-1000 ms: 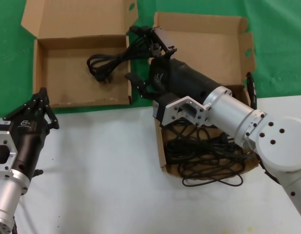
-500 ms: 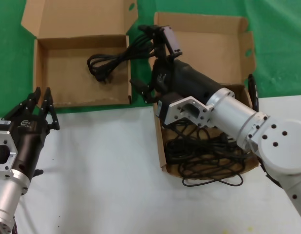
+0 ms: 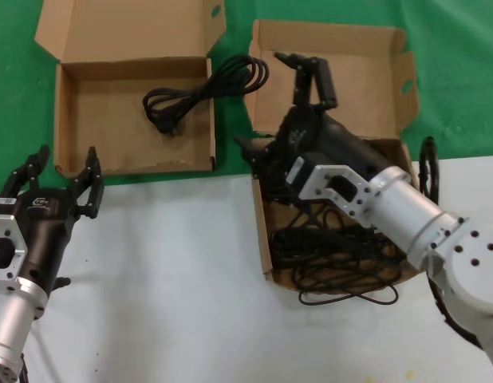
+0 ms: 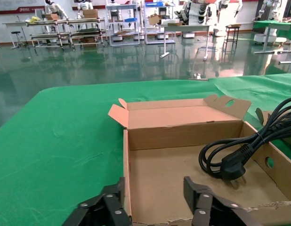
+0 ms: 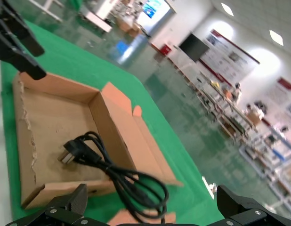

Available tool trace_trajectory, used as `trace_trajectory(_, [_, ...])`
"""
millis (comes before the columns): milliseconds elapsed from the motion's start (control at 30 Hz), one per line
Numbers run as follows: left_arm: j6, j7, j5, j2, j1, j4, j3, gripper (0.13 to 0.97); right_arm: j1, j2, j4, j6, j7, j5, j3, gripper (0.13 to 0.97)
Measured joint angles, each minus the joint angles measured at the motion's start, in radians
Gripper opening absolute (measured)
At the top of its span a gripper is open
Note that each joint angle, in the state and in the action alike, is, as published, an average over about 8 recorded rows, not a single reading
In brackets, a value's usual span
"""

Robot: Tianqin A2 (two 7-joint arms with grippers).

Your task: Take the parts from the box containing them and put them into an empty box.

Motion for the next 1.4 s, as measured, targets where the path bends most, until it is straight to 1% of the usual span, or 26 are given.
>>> trace_trajectory(33, [0.000,0.000,0.000,0.000,0.000,0.000,0.000,0.372,-0.008,0.000,0.003,0.004,0.011,0.005,0.006,0.966])
trace_trajectory(67, [0.000,0.000,-0.001,0.000,0.000,0.000,0.000,0.372,-0.016,0.001,0.005,0.008,0.022,0.009,0.013,0.966])
trace_trajectory(333, [-0.002,0.002,-0.003,0.000,0.001,0.001,-0.001,0.576,-0.081,0.004,0.026,0.039,0.107,0.045,0.062,0.966])
trace_trajectory(367, [-0.002,0.002,-0.003,0.000,0.001,0.001,-0.001,0.576,-0.090,0.005,0.029,0.043,0.117,0.049,0.069,0.966])
trace_trajectory(633, [-0.004,0.003,-0.005,-0.001,0.002,0.002,-0.002,0.769,-0.155,0.008,0.049,0.074,0.202,0.085,0.118,0.966])
trace_trajectory(667, [-0.004,0.003,-0.005,-0.001,0.002,0.002,-0.002,0.769,-0.163,0.009,0.052,0.078,0.213,0.089,0.125,0.966])
trace_trajectory(933, [-0.006,0.005,-0.008,-0.001,0.002,0.003,-0.003,0.896,-0.229,0.012,0.073,0.108,0.298,0.125,0.174,0.966])
trace_trajectory(1067, [-0.007,0.005,-0.009,-0.001,0.003,0.003,-0.003,0.896,-0.261,0.014,0.083,0.124,0.340,0.142,0.199,0.966])
trace_trajectory(1333, [-0.009,0.007,-0.011,-0.001,0.003,0.004,-0.004,0.959,-0.327,0.017,0.104,0.155,0.425,0.178,0.249,0.966])
trace_trajectory(1400, [-0.009,0.007,-0.011,-0.001,0.003,0.005,-0.004,0.960,-0.343,0.018,0.109,0.163,0.447,0.187,0.262,0.966])
